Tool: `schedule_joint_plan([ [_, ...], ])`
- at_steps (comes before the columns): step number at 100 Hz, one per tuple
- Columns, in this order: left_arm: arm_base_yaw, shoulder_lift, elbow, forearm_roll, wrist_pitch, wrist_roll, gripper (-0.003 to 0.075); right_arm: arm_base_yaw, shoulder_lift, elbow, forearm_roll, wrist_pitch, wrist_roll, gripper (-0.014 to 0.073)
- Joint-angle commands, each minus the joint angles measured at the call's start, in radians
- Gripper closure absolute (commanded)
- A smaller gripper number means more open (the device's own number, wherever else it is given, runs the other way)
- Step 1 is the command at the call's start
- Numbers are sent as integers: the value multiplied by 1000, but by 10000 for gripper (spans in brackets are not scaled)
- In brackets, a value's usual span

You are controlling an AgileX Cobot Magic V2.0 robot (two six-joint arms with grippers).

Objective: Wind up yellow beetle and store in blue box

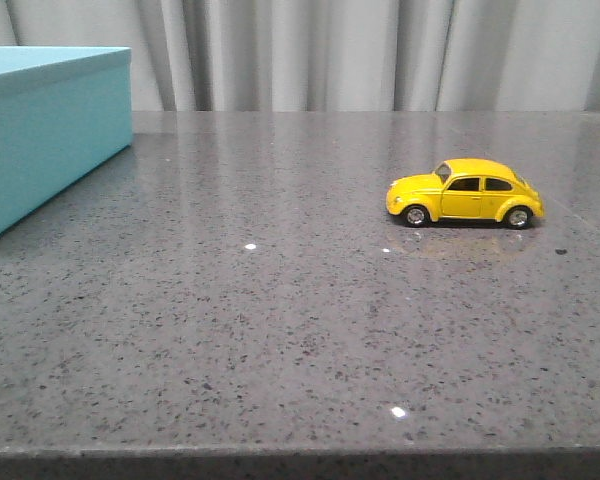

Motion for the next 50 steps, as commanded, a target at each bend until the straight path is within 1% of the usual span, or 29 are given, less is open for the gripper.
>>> schedule_joint_plan([
  [1,-1,52,-65,1,-76,-6,739,-7,67,-79,-2,-36,-6,652],
  [6,-1,72,-82,1,-74,-6,739,-7,107,-110,-2,-12,-6,652],
  [13,-1,89,-103,2,-33,-6,739,-7,153,-156,-2,35,-6,652],
  [23,-1,92,-111,2,7,-6,739,-6,180,-199,-2,110,-7,652],
  [35,-1,92,-109,2,11,-6,739,-6,180,-197,-2,123,-7,652],
  [50,-1,92,-103,2,6,-6,739,-6,180,-197,0,99,-6,652],
])
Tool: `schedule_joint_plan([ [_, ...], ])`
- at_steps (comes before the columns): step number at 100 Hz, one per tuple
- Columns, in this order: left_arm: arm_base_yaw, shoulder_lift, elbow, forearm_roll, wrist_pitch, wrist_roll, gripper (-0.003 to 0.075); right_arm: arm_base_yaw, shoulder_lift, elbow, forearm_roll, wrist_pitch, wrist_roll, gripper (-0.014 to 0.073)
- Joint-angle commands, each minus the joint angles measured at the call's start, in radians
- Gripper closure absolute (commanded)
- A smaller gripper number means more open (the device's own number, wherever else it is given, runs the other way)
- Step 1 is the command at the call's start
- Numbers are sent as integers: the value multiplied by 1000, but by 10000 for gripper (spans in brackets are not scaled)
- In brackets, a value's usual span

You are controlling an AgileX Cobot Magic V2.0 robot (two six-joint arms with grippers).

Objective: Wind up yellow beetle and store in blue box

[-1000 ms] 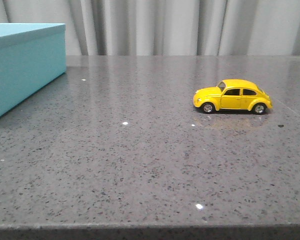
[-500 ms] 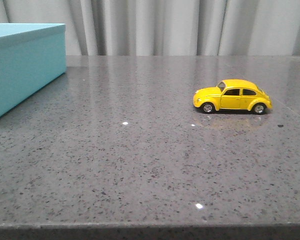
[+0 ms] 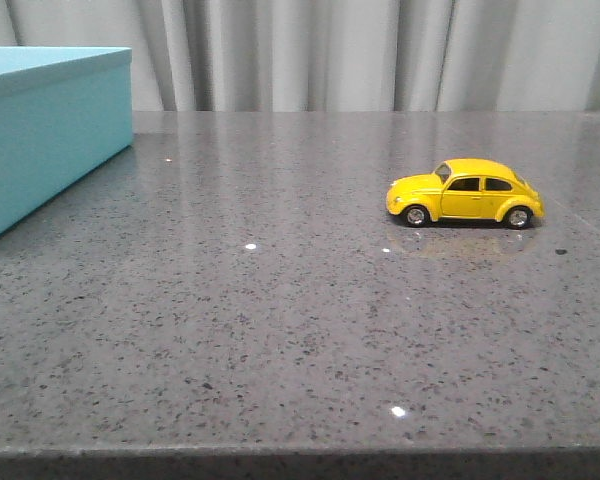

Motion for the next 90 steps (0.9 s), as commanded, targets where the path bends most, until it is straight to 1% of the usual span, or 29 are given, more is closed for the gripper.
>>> schedule_joint_plan([
  [1,-1,14,-30,0,-70,-6,739,-6,17,-38,-4,-80,-6,652],
  [14,-1,14,-30,0,-75,-6,739,-6,43,-57,3,-57,-6,652],
  [30,-1,14,-30,-7,-77,-6,739,8,133,-141,4,-3,-6,640],
  [46,-1,14,-30,-7,-77,-6,739,86,241,-229,4,40,-6,572],
  [58,-1,14,-30,-7,-77,-6,739,129,340,-291,4,69,-6,505],
  [65,-1,14,-30,-8,-77,-6,739,145,401,-328,10,80,-6,453],
  [72,-1,14,-30,-10,-77,-6,739,161,459,-368,29,98,-6,373],
  [84,-1,14,-30,-14,-77,-6,739,188,563,-443,63,144,-6,187],
  [90,-1,14,-30,-14,-77,-6,739,202,620,-488,83,184,-6,122],
])
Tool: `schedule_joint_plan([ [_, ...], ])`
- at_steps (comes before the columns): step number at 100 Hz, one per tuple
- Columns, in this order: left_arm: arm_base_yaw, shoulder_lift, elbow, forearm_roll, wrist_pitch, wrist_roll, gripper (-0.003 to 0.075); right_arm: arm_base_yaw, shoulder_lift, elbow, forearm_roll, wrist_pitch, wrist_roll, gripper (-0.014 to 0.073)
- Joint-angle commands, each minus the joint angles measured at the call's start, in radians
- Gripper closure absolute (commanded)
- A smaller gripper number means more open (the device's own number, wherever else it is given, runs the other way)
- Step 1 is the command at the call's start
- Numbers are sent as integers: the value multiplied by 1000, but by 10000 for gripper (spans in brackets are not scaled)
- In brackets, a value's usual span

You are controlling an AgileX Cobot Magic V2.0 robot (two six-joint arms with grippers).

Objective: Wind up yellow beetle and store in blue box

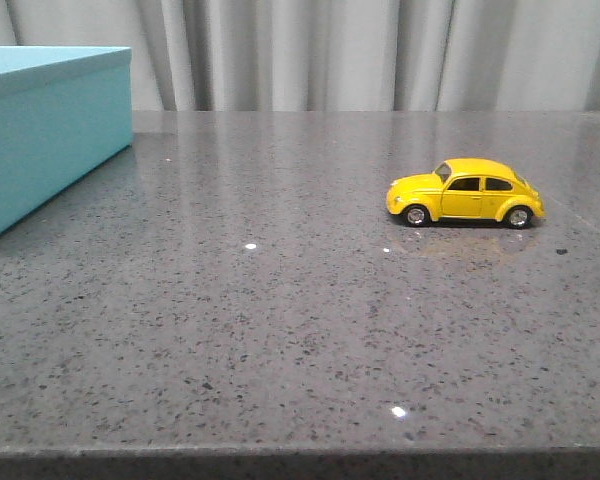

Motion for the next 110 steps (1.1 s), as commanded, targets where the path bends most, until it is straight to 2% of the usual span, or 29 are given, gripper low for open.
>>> schedule_joint_plan([
  [1,-1,14,-30,-12,-77,-6,739,18,62,-86,22,-9,-6,109],
  [13,-1,14,-30,-12,-77,-6,739,45,172,-180,48,67,-6,67],
  [44,-1,14,-30,-20,-77,-6,739,80,440,-439,92,287,86,66],
  [63,-1,14,-30,-20,-77,-6,739,86,549,-550,105,375,137,66],
  [88,-1,14,-30,-20,-77,-6,739,137,659,-608,105,399,200,66],
  [110,-1,14,-30,-20,-77,-6,739,138,720,-608,105,419,223,66],
])
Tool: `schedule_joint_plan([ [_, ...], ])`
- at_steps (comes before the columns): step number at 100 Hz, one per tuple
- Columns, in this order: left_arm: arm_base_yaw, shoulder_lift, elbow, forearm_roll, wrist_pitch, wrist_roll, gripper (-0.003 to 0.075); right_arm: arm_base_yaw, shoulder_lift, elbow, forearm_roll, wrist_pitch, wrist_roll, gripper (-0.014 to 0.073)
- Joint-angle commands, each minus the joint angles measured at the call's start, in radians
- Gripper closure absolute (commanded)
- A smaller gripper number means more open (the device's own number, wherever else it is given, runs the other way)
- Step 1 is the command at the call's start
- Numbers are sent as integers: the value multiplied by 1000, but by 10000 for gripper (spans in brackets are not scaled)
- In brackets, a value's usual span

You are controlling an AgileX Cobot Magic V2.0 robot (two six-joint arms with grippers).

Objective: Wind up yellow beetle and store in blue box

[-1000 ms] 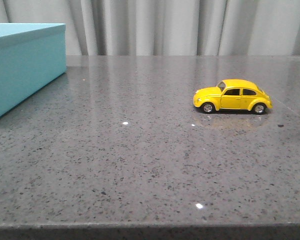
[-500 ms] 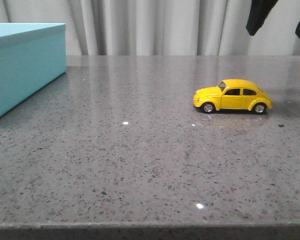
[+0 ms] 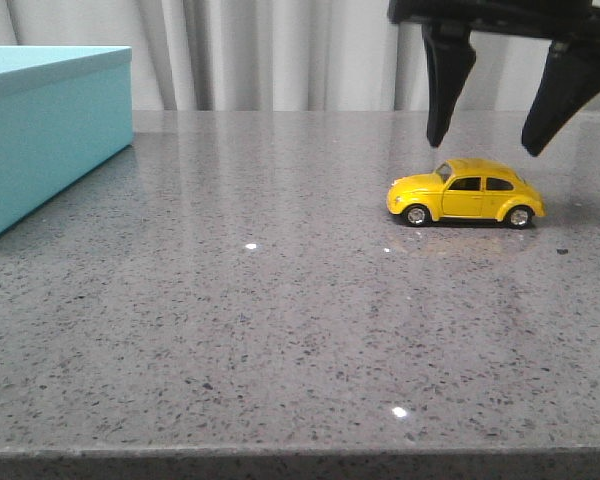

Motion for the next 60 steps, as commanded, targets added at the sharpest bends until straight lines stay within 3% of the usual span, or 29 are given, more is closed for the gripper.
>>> schedule_joint_plan([
  [1,-1,14,-30,-11,-77,-6,739,-1,-26,-36,-5,-11,10,66],
  [60,-1,14,-30,-11,-75,-6,739,-1,40,-36,-29,-6,35,66],
])
